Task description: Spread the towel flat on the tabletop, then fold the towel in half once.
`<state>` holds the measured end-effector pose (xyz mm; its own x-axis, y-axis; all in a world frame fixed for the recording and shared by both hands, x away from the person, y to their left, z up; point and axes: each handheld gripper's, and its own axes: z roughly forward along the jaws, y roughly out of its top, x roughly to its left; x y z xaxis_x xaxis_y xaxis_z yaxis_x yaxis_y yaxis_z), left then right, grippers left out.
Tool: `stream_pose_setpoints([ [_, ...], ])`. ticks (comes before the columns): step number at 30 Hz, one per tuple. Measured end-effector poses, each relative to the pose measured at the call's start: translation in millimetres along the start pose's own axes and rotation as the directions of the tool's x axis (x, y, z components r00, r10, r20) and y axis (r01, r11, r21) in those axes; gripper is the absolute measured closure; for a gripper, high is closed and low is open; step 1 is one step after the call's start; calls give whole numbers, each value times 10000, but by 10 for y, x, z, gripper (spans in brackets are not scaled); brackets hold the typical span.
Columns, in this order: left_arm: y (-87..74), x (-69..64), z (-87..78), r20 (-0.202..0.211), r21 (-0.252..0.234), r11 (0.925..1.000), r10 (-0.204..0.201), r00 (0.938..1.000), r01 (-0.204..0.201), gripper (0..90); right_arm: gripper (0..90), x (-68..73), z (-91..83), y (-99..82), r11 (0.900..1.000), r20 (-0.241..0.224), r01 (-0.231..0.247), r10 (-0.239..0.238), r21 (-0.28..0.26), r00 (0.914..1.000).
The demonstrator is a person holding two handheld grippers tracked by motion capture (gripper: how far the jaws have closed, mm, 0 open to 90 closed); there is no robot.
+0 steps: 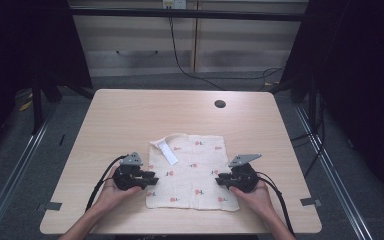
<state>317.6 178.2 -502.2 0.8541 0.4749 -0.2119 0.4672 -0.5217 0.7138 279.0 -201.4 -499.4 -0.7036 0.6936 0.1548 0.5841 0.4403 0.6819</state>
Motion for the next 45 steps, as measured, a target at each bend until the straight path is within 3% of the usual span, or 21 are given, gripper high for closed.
stream_pose_setpoints([
  [5,-22,-47,-15,36,30,10000,38,10000,-38,674,765,97,-54,-69,9998,-208,190,-190,38,9996],
  [8,-33,-78,-22,100,83,10000,8,9999,-8,674,768,128,-91,-121,10000,-307,49,-49,12,9995],
  [10,-57,-143,-41,-70,158,9995,268,9996,-267,674,775,148,-104,-157,9999,-476,74,-79,-104,9988],
  [12,-105,-192,-64,33,61,9993,370,9993,-370,674,777,176,-129,-187,10000,-507,59,-63,-74,9987],
  [16,-146,-240,-101,156,113,9993,364,9992,-366,674,778,221,-156,-232,9998,-626,111,-120,-142,9980],
  [22,-150,-248,-109,373,205,9990,400,9985,-408,674,783,267,-162,-232,9999,-581,154,-155,-31,9982],
  [27,-161,-240,-126,561,252,9991,315,9979,-330,674,780,242,-151,-226,10000,-842,-69,65,-45,9964],
  [31,-160,-245,-134,717,283,9987,409,9966,-430,622,743,263,-153,-198,10000,-747,-52,51,-11,9972],
  [34,-128,-238,-150,661,244,9989,395,9970,-412,602,727,246,-188,-143,9990,-739,-66,33,-435,9973],
  [37,-80,-205,-209,498,-178,9995,279,9984,-271,595,725,187,-247,-68,9966,-552,-122,77,-816,9984],
  [43,45,-60,-315,-22,-936,9956,-28,10000,26,586,712,-16,-321,53,9910,-33,-293,292,-1305,9996],
  [45,98,6,-333,-133,-968,9952,-158,9998,145,583,705,-97,-322,88,9900,162,-371,397,-1363,9991],
])
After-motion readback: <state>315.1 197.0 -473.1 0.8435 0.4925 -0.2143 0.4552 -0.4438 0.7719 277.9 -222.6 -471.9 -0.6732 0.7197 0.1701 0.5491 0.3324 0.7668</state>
